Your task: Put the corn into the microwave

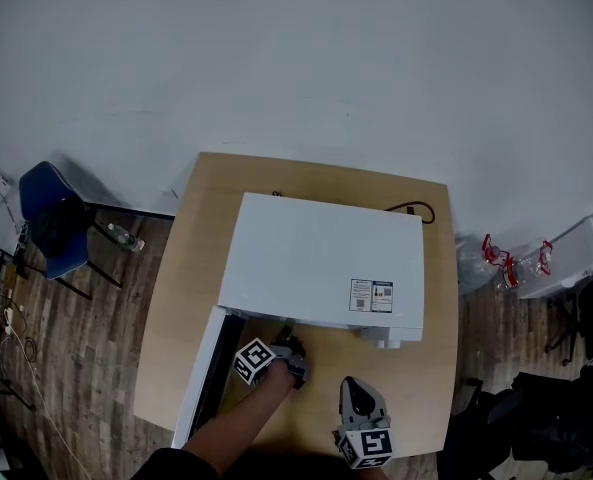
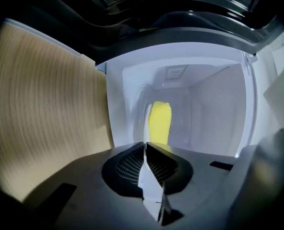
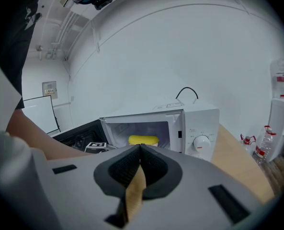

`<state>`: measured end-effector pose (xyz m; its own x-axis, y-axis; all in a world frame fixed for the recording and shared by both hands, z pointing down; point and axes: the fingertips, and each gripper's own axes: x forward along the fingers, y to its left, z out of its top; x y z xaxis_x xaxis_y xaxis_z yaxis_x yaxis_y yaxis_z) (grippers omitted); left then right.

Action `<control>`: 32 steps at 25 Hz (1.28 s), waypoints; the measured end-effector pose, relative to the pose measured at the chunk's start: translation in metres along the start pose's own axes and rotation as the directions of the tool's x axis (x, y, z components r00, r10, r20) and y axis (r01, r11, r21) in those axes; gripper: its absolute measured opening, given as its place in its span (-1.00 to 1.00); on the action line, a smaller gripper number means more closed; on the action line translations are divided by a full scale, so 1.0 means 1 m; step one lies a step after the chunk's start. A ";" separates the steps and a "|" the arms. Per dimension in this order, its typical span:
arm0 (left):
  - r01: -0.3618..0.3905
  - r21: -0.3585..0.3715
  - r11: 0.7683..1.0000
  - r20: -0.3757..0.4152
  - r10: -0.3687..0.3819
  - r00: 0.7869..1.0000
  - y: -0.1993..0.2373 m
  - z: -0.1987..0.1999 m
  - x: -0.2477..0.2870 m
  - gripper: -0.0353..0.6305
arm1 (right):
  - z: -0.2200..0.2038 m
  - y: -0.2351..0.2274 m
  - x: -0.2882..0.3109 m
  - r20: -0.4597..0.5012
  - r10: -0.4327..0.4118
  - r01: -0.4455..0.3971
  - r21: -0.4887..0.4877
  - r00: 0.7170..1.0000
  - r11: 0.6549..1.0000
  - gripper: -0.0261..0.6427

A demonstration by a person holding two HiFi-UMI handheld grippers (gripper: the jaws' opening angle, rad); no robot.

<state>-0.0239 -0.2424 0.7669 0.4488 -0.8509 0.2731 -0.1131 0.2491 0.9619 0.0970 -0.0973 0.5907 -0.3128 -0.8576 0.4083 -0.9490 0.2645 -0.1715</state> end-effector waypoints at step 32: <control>-0.020 0.864 0.503 -0.075 0.169 0.983 -0.028 -0.012 0.002 -0.41 | -0.008 -0.020 -0.009 -0.018 -0.053 0.053 -0.022 0.998 0.998 -0.74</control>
<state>-0.0089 -0.2453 0.7401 0.4887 -0.7592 0.4298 -0.8318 -0.2570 0.4920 0.1179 -0.0917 0.5972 -0.2627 -0.8624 0.4327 -0.9648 0.2286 -0.1301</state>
